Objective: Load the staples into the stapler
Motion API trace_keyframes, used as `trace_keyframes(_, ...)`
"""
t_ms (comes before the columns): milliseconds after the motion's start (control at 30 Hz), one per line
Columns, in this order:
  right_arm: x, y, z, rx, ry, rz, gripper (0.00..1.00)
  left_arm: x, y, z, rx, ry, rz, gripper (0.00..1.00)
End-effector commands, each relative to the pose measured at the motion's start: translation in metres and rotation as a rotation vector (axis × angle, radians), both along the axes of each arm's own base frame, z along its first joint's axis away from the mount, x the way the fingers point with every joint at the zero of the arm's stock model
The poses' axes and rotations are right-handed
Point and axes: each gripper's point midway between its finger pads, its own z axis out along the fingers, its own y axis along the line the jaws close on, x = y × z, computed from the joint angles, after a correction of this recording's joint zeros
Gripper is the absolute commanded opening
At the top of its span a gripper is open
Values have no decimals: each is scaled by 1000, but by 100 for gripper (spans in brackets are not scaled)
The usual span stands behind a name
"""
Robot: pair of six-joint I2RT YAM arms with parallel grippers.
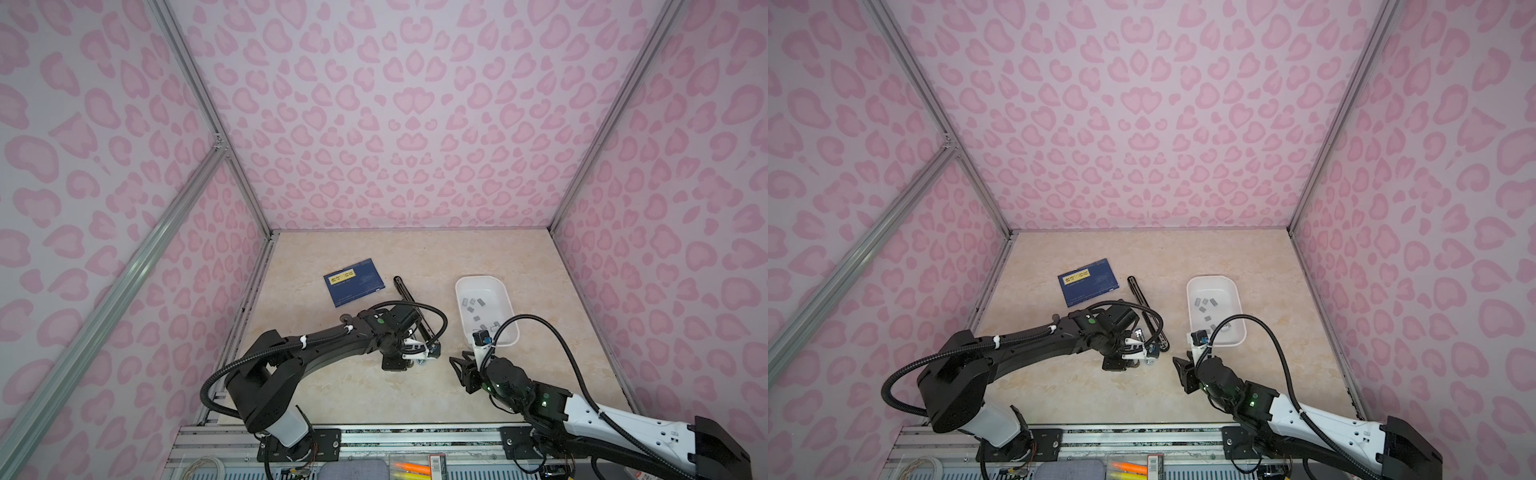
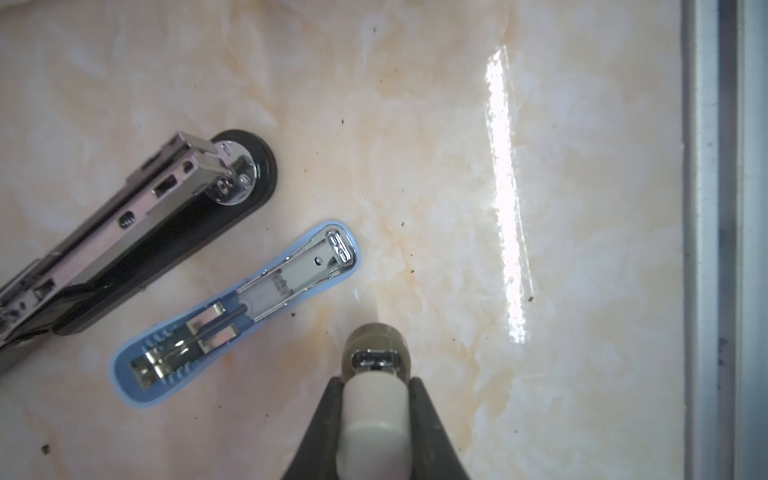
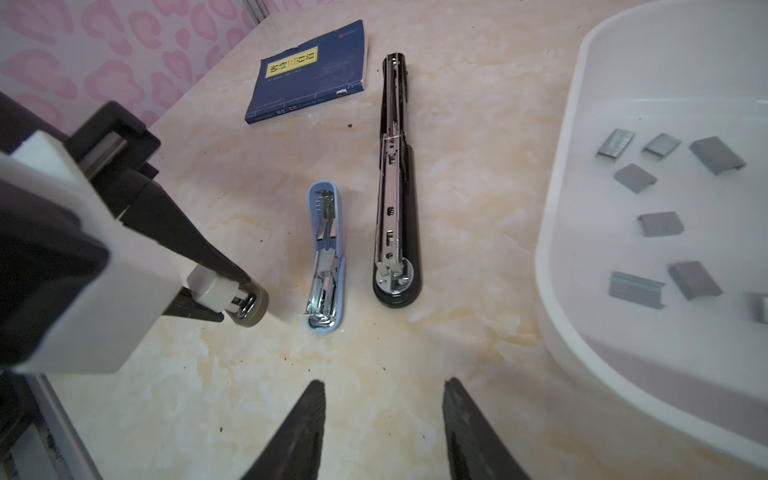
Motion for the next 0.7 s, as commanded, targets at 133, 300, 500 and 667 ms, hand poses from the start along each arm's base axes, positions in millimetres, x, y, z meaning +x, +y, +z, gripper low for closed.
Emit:
trace_keyframes(133,-6,43,29,194,27,120,47,-12,-19,19,-145,33,-50,4)
trace_keyframes(300,-4,60,30,209,50,146,45,0,-25,33,-153,-9,-13,4)
trace_keyframes(500,-2,76,22,211,76,164,42,-5,-28,56,-239,-40,-34,4)
trace_keyframes(667,-2,85,15,190,84,173,40,-7,-27,65,-269,-58,-38,4)
